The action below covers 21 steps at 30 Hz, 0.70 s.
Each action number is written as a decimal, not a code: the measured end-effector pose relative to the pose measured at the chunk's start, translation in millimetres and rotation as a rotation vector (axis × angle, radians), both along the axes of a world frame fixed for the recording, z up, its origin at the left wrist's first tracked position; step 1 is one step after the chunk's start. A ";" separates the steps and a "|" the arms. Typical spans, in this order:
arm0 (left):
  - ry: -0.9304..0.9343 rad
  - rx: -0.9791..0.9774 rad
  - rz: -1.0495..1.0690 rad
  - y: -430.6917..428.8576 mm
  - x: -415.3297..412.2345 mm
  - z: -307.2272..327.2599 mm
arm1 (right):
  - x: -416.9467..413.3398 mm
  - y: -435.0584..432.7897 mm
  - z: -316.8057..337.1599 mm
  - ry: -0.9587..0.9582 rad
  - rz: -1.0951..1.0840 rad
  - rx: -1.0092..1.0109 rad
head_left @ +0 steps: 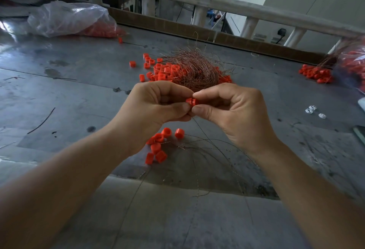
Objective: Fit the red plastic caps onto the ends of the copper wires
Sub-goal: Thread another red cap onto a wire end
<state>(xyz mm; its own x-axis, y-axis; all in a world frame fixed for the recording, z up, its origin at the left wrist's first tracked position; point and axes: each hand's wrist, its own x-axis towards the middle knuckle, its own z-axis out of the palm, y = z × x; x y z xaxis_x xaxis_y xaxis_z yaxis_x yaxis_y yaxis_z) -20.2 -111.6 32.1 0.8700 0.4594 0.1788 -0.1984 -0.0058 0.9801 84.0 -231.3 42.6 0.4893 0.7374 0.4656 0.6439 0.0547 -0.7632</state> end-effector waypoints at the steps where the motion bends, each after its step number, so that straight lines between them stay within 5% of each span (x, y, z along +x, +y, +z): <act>1: 0.004 0.009 0.000 -0.2 0.0 0.2 | -0.1 0.2 -0.2 -0.009 -0.009 -0.002; 21: 0.004 0.043 0.009 0.1 3.7 -2.6 | 2.1 -0.6 1.6 -0.025 -0.030 -0.050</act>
<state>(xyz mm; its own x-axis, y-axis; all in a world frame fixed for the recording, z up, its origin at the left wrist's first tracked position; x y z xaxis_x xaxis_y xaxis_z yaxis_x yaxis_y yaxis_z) -16.5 -111.5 29.5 0.8668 0.4589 0.1953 -0.1944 -0.0497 0.9797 86.1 -231.9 44.2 0.4998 0.7457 0.4407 0.6637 -0.0028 -0.7480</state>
